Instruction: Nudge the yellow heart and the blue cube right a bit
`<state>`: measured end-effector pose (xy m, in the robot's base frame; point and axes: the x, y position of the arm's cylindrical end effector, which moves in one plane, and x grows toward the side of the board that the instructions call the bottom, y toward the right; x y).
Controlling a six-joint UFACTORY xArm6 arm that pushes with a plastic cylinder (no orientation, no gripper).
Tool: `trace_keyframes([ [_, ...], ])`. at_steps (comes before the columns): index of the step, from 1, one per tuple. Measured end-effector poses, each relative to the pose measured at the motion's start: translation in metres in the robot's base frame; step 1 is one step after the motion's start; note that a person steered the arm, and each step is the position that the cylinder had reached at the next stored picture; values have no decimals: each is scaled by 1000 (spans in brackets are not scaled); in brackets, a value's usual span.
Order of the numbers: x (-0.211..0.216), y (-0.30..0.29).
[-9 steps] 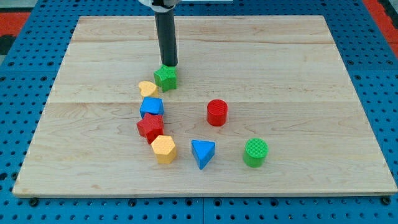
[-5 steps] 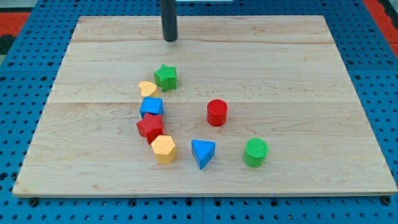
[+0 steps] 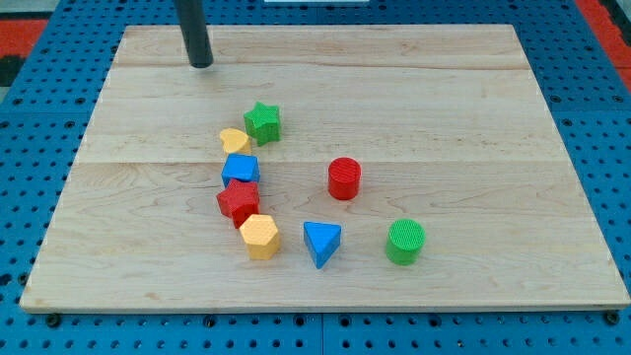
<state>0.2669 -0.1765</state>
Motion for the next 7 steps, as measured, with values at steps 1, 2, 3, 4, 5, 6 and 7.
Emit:
trace_keyframes([
  [1,43,7],
  [2,121,38],
  [3,145,37],
  [4,159,35],
  [5,177,71],
  [6,174,66],
  [7,194,58],
])
